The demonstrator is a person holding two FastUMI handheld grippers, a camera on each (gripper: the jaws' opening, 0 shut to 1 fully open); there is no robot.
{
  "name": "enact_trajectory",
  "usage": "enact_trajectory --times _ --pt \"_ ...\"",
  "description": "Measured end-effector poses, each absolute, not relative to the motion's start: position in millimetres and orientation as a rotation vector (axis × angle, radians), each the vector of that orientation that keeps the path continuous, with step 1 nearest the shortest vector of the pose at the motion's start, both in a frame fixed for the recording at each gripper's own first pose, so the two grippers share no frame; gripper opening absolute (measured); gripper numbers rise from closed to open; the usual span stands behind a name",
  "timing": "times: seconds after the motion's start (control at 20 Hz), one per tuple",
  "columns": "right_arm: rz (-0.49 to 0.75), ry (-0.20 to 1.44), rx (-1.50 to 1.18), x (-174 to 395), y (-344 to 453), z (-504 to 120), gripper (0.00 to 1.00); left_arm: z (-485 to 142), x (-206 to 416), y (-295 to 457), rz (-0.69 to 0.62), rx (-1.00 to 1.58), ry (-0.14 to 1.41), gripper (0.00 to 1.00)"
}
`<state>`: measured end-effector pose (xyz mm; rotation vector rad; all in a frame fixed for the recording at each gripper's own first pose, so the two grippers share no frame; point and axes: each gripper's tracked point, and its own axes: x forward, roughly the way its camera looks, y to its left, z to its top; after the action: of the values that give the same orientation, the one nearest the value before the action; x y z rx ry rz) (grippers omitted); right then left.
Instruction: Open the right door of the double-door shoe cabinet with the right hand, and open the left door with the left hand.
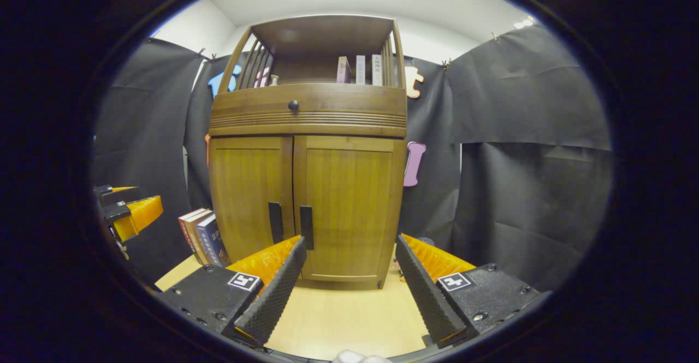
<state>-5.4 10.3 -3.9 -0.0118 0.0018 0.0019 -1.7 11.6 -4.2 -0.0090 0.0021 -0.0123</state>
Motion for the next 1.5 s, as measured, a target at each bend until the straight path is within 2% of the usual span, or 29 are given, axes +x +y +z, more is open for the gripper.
enact_trajectory --times 0.6,1.0,1.05,1.1,1.5 --pt "-0.007 0.009 -0.026 10.5 22.7 -13.2 1.0 -5.7 -6.6 14.8 -0.03 -0.007 0.006 0.96" --pt "0.054 0.074 -0.039 114.2 50.3 -50.6 1.0 -13.1 -8.6 18.8 0.013 0.009 0.03 0.96" --pt "0.066 0.074 -0.024 128.6 55.4 -52.1 1.0 -12.8 -8.6 20.3 0.02 0.011 0.035 1.0" --pt "0.077 0.083 -0.01 142.7 60.9 -54.1 1.0 -14.1 -8.6 21.4 0.03 0.013 0.042 0.96" --pt "0.143 0.115 0.001 236.3 93.4 -66.6 1.0 -10.0 -12.5 36.5 0.15 0.025 0.052 0.96"
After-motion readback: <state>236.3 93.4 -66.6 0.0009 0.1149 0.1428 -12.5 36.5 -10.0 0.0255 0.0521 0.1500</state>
